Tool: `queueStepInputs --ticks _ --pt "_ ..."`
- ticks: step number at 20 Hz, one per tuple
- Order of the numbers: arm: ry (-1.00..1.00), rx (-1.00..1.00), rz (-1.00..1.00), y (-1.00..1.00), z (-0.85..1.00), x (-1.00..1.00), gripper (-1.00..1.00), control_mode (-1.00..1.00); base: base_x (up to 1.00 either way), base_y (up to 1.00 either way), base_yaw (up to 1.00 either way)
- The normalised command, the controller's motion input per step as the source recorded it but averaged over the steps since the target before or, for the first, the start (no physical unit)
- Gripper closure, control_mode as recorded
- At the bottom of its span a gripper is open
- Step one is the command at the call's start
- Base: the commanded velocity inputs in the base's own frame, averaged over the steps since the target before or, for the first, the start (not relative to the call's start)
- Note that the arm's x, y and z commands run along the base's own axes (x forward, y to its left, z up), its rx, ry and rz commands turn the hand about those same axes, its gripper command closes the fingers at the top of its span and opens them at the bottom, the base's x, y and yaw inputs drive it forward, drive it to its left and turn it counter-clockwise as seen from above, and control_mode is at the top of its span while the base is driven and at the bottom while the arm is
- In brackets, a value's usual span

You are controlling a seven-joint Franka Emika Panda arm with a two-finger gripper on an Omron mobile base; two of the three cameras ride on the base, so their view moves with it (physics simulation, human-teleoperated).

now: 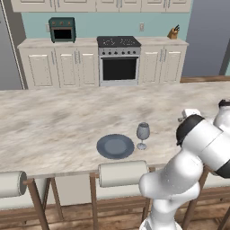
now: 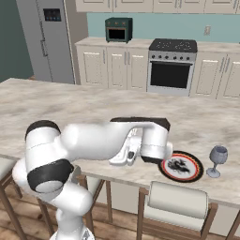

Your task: Retrieve the wine glasses from the counter and place one next to each plate.

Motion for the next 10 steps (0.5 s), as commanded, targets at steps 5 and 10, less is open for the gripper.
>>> queueStepInputs --ticks 5,10 --pt "-0.1 -0.01 -0.12 0.47 0.76 -0.61 -1.0 -1.0 0.0 0.0 0.0" --pt "-0.16 -0.06 -0.2 0.77 0.55 -0.37 -1.0 -1.0 0.0 0.0 0.0"
